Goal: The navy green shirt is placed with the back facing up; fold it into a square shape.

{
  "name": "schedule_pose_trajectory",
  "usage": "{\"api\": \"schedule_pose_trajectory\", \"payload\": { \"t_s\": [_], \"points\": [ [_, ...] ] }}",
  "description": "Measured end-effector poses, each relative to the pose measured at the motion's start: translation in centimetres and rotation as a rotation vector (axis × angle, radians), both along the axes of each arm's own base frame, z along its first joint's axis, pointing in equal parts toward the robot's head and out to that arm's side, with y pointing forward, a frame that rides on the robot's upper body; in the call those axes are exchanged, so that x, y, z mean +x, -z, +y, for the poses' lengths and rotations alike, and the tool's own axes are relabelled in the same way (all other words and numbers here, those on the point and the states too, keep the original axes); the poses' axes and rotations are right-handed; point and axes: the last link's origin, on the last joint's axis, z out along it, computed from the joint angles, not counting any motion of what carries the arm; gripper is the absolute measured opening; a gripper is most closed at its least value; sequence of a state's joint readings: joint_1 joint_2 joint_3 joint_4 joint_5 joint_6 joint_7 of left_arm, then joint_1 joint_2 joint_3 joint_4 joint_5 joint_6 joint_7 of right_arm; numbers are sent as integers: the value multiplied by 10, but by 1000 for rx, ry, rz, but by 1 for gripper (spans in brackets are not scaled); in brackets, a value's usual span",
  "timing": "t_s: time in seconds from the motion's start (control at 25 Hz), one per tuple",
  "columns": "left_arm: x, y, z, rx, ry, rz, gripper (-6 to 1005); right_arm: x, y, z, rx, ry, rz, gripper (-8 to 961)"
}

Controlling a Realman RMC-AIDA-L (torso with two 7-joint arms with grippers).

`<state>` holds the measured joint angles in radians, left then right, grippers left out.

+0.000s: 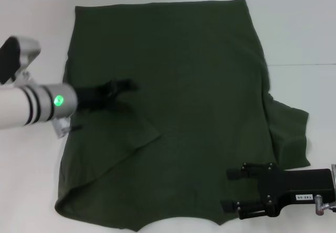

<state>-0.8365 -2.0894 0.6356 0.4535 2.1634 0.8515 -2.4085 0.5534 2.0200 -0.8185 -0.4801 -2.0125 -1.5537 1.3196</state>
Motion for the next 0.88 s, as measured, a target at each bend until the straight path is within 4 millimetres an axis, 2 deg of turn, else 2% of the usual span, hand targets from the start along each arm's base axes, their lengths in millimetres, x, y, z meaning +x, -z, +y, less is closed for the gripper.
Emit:
{"api": "schedule_pose_trajectory", "payload": {
  "t_s": [0.2,0.28,0.44,0.6,0.76,0.88],
  "points": [
    [46,-2,17,104,178,-82,880,0,-1,1,2,2,-1,907],
    [55,-4,20,178,256,-76,880,0,-1,1,0,8,0,907],
    [55,-7,11,280,377,-89,880,-1,-4,4,21,27,20,907],
    [53,-17,-22,330,640,-117,880,-2,-13,11,68,88,69,907],
    [43,-37,-65,367,919,-142,879,-3,-27,25,98,221,128,907],
    [33,-51,-96,326,1082,-131,879,-4,-43,38,89,357,175,907]
  ]
}}
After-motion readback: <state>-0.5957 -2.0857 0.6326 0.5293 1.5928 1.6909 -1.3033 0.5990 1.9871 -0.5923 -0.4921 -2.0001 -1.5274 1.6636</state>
